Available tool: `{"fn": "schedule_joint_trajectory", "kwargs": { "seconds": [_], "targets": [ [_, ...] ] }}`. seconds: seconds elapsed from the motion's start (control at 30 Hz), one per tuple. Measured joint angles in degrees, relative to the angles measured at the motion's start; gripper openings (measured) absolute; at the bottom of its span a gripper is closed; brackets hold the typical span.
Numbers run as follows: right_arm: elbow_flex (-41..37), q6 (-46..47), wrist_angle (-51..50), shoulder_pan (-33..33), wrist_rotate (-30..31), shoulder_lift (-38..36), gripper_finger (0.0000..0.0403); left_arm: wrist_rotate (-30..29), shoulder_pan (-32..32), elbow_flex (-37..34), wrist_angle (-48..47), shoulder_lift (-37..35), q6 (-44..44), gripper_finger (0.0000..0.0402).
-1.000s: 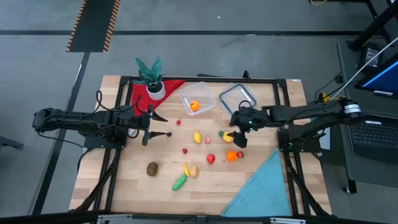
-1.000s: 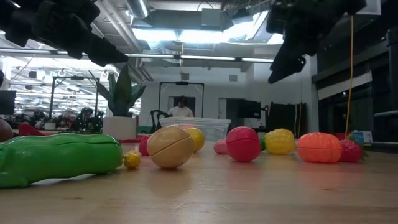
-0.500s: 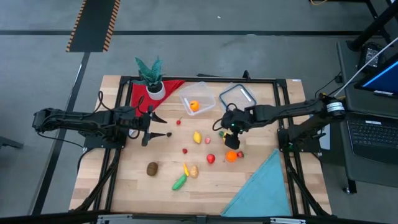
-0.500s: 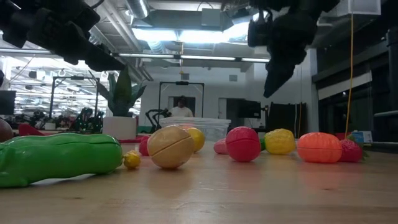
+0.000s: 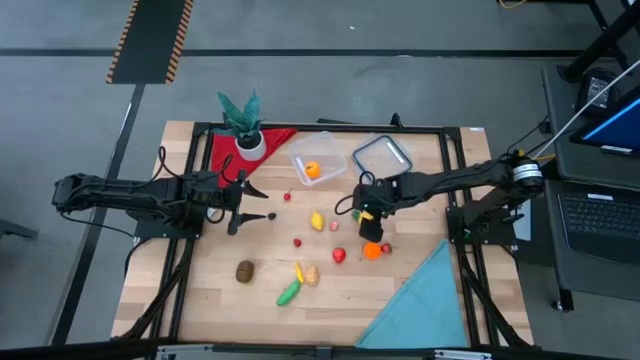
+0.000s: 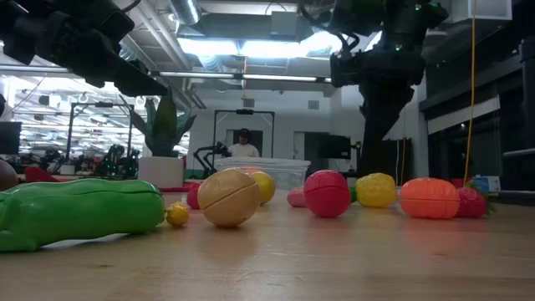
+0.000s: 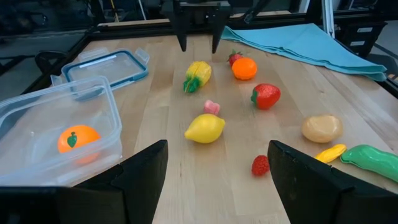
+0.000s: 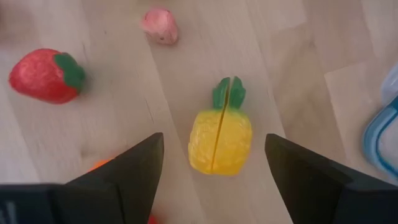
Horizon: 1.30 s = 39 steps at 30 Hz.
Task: Pick and placing Produce into tupperware
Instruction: Put the yellow pineapple into the transparent container
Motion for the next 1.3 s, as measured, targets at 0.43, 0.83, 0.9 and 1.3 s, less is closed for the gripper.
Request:
{"fn": "schedule_joint_trajectory", "kwargs": {
  "seconds": [0.43,0.83,0.9,1.3],
  "targets": [
    [0.0,1.4,0.1,0.0,-1.3,4.8,0.0282,0.0,0.0,0.0,-0.1,0.0,0.0,0.0269],
    [-0.1,1.3,1.2,0.0,-1.7,11.2,0.0282,0.0,0.0,0.0,-0.2,0.0,0.0,0.0269],
    [-0.1,1.3,1.5,0.0,-1.7,12.2,0.0282,0.0,0.0,0.0,-0.2,0.0,0.0,0.0269],
    [0.0,1.4,2.7,0.0,-1.7,14.3,0.0282,0.0,0.0,0.0,-0.3,0.0,-0.1,0.0269]
  ]
}}
